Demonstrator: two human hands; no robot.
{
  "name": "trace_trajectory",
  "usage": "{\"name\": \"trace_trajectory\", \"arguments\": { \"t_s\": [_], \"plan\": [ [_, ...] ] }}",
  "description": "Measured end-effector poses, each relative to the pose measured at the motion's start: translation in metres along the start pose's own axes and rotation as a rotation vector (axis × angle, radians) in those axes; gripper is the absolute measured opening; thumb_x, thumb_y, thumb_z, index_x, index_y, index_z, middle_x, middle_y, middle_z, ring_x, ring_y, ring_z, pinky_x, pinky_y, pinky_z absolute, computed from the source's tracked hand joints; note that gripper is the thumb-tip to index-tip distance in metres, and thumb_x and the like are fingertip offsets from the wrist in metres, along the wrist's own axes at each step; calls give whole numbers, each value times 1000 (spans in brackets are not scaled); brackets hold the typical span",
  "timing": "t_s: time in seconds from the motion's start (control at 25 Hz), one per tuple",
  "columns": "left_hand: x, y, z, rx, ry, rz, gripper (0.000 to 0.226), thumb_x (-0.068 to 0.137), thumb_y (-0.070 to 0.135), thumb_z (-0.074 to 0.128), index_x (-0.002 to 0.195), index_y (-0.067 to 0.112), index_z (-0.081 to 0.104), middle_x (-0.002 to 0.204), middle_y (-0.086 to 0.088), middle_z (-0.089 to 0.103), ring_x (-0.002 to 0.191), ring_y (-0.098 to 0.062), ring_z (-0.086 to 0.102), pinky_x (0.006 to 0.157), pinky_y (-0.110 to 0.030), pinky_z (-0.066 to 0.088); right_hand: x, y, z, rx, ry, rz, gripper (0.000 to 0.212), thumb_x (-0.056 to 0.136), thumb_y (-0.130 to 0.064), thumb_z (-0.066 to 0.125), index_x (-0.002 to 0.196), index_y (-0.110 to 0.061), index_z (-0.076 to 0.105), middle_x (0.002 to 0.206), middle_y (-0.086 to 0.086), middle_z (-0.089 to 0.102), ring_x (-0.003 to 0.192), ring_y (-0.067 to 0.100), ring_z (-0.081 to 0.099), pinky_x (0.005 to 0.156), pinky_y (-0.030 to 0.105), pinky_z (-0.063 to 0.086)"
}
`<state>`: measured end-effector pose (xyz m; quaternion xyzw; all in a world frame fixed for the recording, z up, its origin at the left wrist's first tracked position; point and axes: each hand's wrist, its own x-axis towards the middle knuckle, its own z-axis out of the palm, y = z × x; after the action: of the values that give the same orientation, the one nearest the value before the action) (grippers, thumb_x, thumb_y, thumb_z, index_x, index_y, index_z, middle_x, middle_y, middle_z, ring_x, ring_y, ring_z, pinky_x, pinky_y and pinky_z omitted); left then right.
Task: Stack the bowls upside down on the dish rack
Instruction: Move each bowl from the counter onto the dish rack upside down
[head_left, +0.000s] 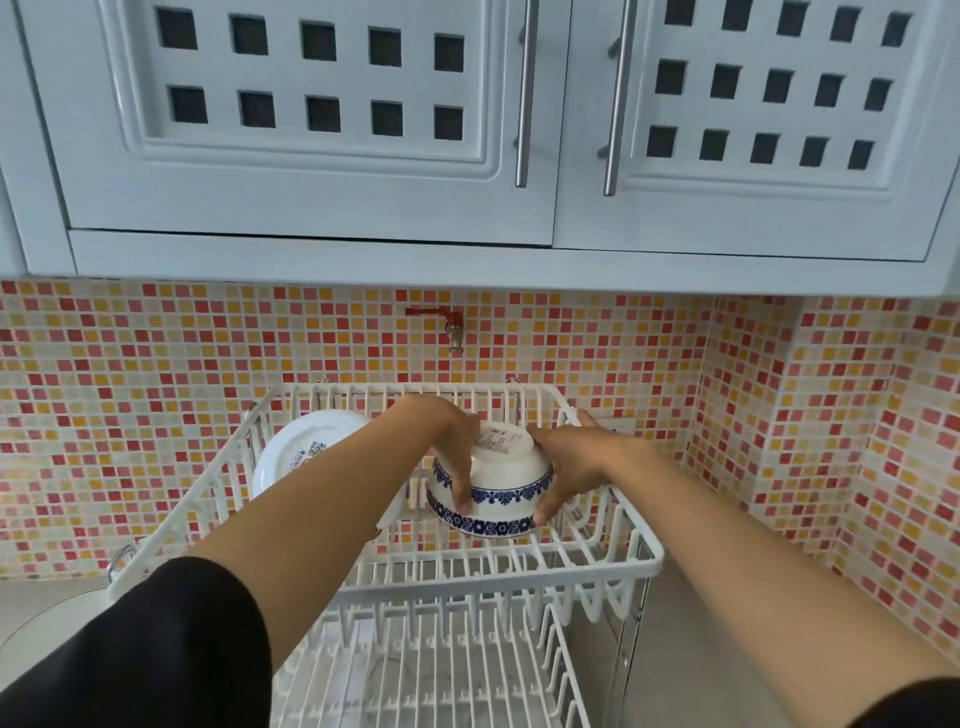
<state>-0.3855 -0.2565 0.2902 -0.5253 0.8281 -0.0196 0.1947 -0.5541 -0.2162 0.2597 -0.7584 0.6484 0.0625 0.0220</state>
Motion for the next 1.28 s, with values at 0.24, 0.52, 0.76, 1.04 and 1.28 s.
{"name": "trace_trajectory", "arguments": {
  "t_s": [0.24,0.52,0.76,1.04,1.28],
  "plan": [
    [-12,-2,2,-39,36,66,124,69,36,79,150,21,-14,161,-7,16,141,-33,31,109,-45,37,-17,-7,-7,64,15,22,103,61,-40,82,146,-25,25,152,-2,36,140,23,32,118,47,18],
    [-70,-53,-8,-174,492,148,50,94,4,42,143,2,34,145,-18,45,131,-31,47,106,-38,40,-31,-66,-54,85,276,-55,73,94,-28,49,151,-13,5,161,6,1,147,22,7,120,37,11],
    [-141,-151,32,-268,587,15,48,100,17,34,146,3,29,151,-19,36,139,-32,36,112,-40,30,-15,-190,-61,146,424,-206,63,99,-41,32,150,-10,13,159,7,12,146,24,16,118,41,19],
    [-223,-274,112,-345,542,-168,49,101,19,34,147,6,27,154,-16,33,139,-33,36,113,-41,30,10,-351,-48,256,443,-276,64,98,-44,30,150,-8,16,159,9,16,145,26,19,116,39,21],
    [-238,-333,205,-444,404,-238,52,101,25,34,149,8,23,157,-14,27,145,-32,25,116,-42,24,38,-447,11,496,389,-161,61,99,-38,31,149,-5,15,158,13,17,144,31,21,116,42,22]
  ]
}}
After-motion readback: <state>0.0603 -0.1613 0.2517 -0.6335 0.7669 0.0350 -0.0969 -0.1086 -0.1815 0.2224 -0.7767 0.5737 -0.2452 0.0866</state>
